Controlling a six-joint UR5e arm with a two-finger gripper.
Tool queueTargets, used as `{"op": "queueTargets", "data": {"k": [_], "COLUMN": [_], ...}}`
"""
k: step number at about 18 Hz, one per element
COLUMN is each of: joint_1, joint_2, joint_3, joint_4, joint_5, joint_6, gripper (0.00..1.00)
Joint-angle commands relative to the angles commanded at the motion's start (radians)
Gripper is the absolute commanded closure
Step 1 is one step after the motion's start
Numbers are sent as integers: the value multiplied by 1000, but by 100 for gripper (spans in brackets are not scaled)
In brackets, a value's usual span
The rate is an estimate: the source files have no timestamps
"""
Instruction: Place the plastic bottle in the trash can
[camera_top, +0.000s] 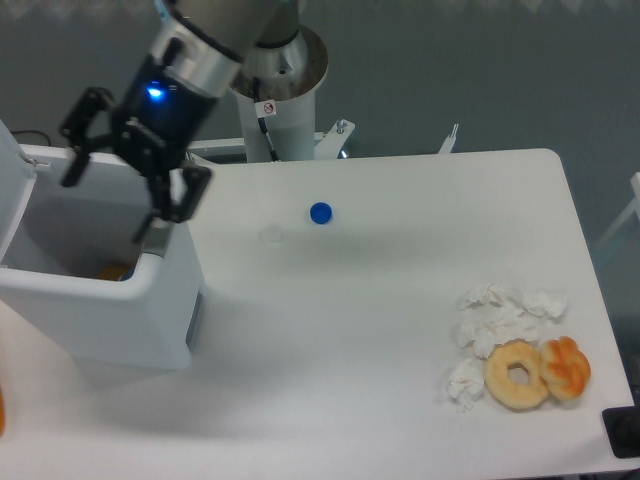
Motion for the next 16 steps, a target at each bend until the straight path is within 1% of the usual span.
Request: {"op": "queueTargets", "data": {"k": [2, 4, 6, 9, 12, 13, 16], "joint_1": [5, 2, -1, -1, -1, -1, -1], "joint_2": [-2, -3, -3, -8, -32, -32, -37], "joint_3": [3, -12, -25, -5, 21, 21, 21], "joint_4": [-2, -5, -5, -5, -5, -6, -6], "joint_5": [107, 190, 269, 358, 470, 490, 493], "joint_6": [52, 132, 184, 239, 379, 408, 415], "gripper": [0, 0, 0, 0, 0, 0, 0]}}
